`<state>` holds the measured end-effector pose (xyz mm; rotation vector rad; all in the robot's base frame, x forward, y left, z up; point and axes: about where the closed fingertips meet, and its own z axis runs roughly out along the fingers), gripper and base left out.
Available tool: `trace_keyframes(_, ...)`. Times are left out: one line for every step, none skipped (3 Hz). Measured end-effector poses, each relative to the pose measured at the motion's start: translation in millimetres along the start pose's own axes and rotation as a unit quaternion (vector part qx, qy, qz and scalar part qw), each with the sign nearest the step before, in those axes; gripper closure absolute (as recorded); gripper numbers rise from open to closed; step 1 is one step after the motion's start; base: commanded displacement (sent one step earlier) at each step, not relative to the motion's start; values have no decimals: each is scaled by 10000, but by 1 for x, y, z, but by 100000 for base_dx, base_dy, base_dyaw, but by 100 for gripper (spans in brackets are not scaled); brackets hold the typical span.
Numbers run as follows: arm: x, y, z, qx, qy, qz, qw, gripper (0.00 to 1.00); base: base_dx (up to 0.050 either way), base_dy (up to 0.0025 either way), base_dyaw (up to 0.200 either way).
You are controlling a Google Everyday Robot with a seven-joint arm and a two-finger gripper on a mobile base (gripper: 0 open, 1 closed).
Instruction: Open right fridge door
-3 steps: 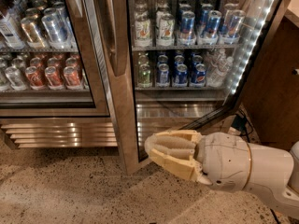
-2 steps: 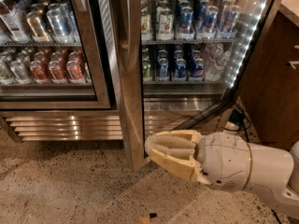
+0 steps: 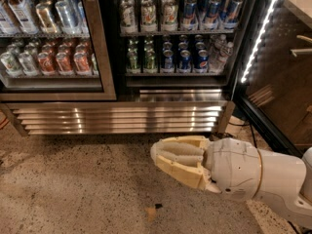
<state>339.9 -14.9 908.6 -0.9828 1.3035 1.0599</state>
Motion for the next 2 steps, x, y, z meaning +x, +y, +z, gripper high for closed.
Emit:
trace_keyframes(0,0,0,0,0,0,10000,100,0,0,0)
trace_keyframes(0,0,0,0,0,0,10000,81,0,0,0)
